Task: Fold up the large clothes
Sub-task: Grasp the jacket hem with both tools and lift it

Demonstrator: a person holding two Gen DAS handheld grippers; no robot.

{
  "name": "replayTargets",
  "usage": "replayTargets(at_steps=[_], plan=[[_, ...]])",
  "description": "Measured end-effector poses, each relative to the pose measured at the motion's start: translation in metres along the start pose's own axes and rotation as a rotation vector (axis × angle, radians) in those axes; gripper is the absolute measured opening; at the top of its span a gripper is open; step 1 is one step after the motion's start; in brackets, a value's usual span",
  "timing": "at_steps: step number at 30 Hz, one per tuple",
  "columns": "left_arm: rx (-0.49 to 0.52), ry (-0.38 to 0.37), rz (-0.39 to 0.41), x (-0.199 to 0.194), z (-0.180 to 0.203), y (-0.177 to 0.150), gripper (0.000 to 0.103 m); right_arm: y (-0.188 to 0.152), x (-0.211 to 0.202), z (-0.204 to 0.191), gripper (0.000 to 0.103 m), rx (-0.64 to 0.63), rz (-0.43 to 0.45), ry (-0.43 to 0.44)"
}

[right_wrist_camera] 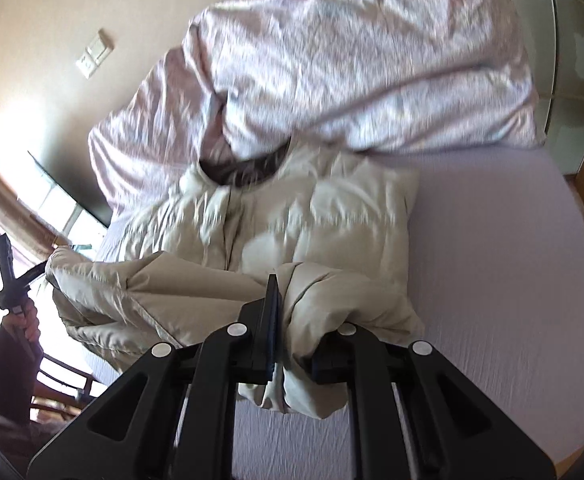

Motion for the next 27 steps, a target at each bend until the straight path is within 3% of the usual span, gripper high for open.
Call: replayTargets(at_steps=[7, 15, 27], plan=[[-0.032, 0.011, 0.022, 0.026, -0.002, 0.046, 0.01, 0.049, 0.011, -0.006, 0.012, 0.01, 0.082, -0.04], [-0.031, 0.018, 0.011, 0.059, 0.0, 0.081, 0.01, 0.08, 0.043, -0.002, 0.012, 0.056, 0.102, -0.126], [-0.048, 0.054, -0.07, 0.136, -0.014, 0.111, 0.011, 0.099, 0.122, 0.019, 0.012, 0.175, 0.013, -0.236]])
Point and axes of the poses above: each gripper's, at about its wrist camera, not at the fingertips, and x roughly the way its jaws point, z to its right, y to its top, the point moved 8 cm from there along x, roughly the way its jaws point, and after that the axes turned 11 degrees about -y, right-handed, at the moved point
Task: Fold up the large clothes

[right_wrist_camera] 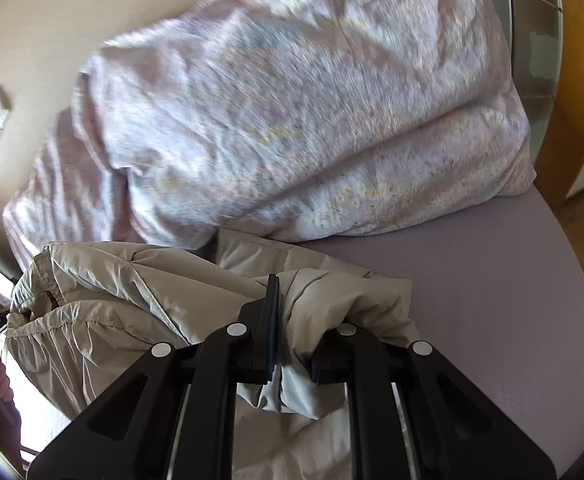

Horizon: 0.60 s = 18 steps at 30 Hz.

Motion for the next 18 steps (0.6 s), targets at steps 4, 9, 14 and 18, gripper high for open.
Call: replayTargets(at_steps=[4, 9, 14, 18], plan=[[-0.023, 0.018, -0.041, 0.029, -0.006, 0.006, 0.012, 0.002, 0.033, 0.002, 0.012, 0.034, -0.057, -0.028], [-0.06, 0.039, -0.075, 0.062, -0.016, 0.007, 0.015, 0.002, 0.068, 0.006, 0.013, 0.076, -0.107, -0.044], [-0.089, 0.055, -0.098, 0.09, -0.024, 0.007, 0.016, 0.003, 0.091, 0.006, 0.013, 0.118, -0.141, -0.041], [-0.099, 0.065, -0.109, 0.108, -0.027, 0.005, 0.017, 0.001, 0.107, 0.006, 0.014, 0.138, -0.178, -0.045]])
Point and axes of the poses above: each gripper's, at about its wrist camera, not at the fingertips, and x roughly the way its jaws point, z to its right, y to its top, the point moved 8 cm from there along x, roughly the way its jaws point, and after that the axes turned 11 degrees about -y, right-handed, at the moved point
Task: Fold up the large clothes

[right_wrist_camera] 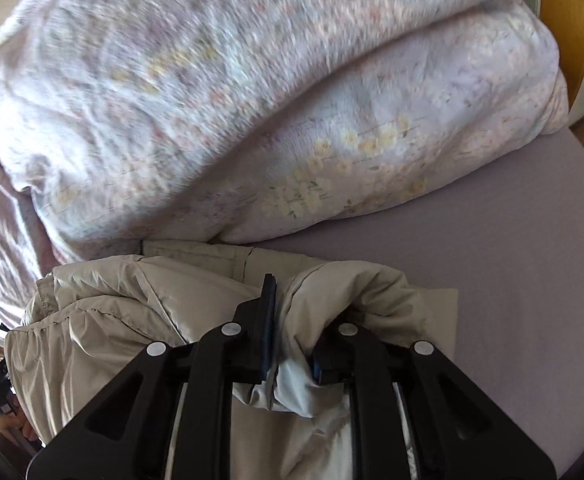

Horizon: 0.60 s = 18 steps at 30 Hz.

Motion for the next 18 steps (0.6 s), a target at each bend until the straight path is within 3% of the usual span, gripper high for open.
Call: replayTargets(at_steps=[7, 12, 15, 16, 18], plan=[[-0.023, -0.001, -0.018, 0.02, -0.003, 0.0, 0.024, -0.002, 0.015, 0.007, 0.02, 0.066, -0.08, 0.033], [-0.052, -0.029, -0.007, 0.014, -0.002, 0.005, 0.036, 0.004, -0.005, 0.025, 0.03, 0.155, -0.088, 0.157], [-0.036, -0.024, 0.029, -0.001, -0.002, 0.011, 0.059, 0.005, -0.025, 0.035, 0.04, 0.191, -0.079, 0.197], [-0.024, -0.009, 0.053, -0.009, -0.001, 0.014, 0.072, 0.005, -0.031, 0.037, 0.043, 0.191, -0.075, 0.2], [-0.002, 0.002, 0.088, -0.022, 0.0, 0.018, 0.079, 0.005, -0.047, 0.04, 0.048, 0.185, -0.047, 0.194]])
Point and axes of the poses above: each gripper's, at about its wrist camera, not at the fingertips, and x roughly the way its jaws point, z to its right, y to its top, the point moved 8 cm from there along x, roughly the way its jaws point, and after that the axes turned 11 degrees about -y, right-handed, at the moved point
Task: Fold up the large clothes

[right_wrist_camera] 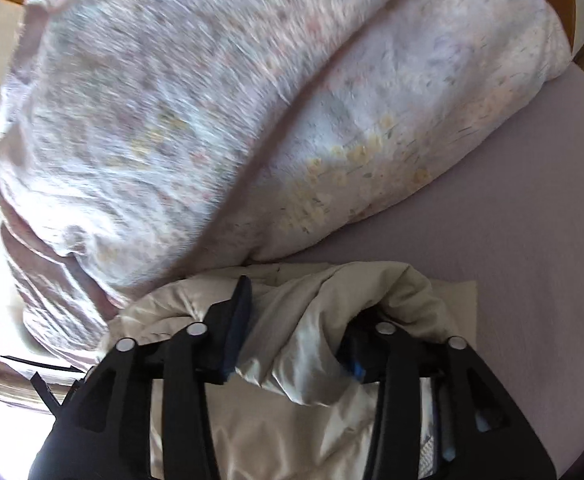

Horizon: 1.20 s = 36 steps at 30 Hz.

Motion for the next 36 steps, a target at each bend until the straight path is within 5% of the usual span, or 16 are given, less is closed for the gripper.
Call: replayTargets(at_steps=[3, 5, 8, 17, 22, 24, 26, 28, 36], plan=[[0.014, -0.007, 0.006, -0.012, 0.004, 0.0, 0.079, 0.001, -0.025, -0.002, 0.056, -0.016, 0.062, -0.021], [0.03, -0.013, 0.003, -0.017, 0.009, -0.007, 0.079, 0.003, -0.044, -0.007, 0.071, -0.025, 0.114, -0.022], [0.05, -0.026, -0.003, -0.023, 0.014, -0.014, 0.079, 0.01, -0.06, -0.018, 0.072, -0.069, 0.152, -0.038], [0.114, -0.079, -0.046, -0.032, 0.055, -0.045, 0.079, -0.053, -0.033, -0.102, 0.071, -0.319, 0.022, -0.019], [0.16, -0.101, -0.069, -0.03, 0.069, -0.063, 0.08, -0.093, -0.012, -0.125, 0.058, -0.444, -0.047, -0.071], [0.173, -0.1, -0.072, -0.03, 0.074, -0.067, 0.08, -0.098, -0.002, -0.127, 0.045, -0.475, -0.05, -0.112], [0.174, -0.099, -0.074, -0.03, 0.075, -0.069, 0.08, -0.101, 0.007, -0.127, 0.018, -0.486, -0.053, -0.132], [0.175, -0.1, -0.068, -0.032, 0.077, -0.069, 0.08, -0.099, 0.009, -0.121, 0.008, -0.477, -0.045, -0.139], [0.201, -0.101, -0.027, -0.044, 0.085, -0.064, 0.082, -0.075, 0.029, -0.137, 0.002, -0.438, 0.027, -0.184]])
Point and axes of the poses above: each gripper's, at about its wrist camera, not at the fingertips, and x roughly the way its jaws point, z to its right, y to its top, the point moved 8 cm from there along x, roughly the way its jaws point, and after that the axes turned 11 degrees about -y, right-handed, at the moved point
